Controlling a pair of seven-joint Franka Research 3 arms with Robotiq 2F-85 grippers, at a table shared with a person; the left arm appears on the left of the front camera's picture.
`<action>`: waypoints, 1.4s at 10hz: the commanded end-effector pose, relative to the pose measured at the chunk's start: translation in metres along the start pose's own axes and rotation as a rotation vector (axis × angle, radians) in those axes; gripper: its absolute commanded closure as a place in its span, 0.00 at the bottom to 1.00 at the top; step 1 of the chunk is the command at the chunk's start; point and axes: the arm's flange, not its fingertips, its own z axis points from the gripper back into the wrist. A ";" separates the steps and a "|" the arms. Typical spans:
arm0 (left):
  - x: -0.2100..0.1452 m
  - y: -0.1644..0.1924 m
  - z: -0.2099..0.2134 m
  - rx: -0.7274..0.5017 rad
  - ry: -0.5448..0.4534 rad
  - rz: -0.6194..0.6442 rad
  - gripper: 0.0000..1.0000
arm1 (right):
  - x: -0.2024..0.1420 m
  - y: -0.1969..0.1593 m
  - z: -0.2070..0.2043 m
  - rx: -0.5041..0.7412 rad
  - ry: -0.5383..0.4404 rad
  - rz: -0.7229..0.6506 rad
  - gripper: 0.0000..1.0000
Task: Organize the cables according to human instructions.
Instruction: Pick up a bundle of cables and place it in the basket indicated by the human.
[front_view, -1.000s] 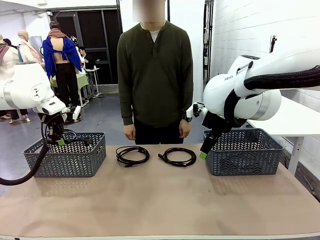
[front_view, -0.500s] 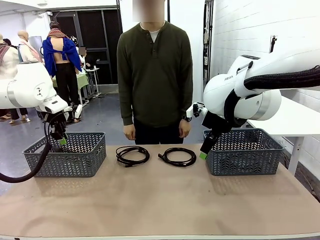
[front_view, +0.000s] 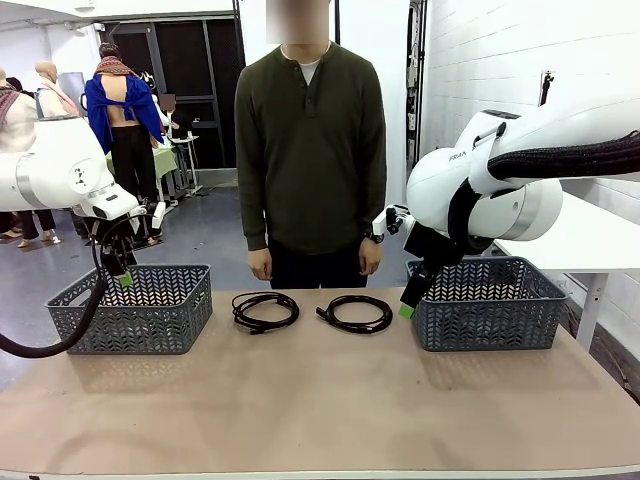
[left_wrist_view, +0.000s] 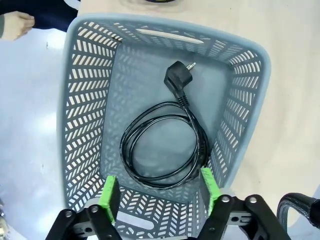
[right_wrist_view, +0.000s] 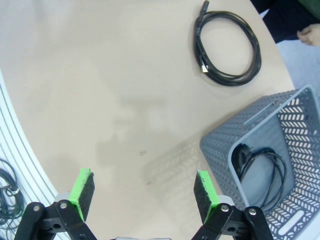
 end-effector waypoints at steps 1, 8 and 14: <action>-0.003 -0.002 0.003 -0.036 -0.006 0.027 0.00 | -0.001 0.000 -0.001 -0.002 0.001 -0.003 0.00; -0.001 -0.001 -0.001 -0.010 0.003 0.002 0.00 | -0.001 0.000 -0.001 -0.002 0.001 -0.003 0.00; 0.020 -0.017 0.019 -0.006 -0.063 0.018 0.00 | -0.001 0.000 -0.001 -0.002 0.001 -0.003 0.00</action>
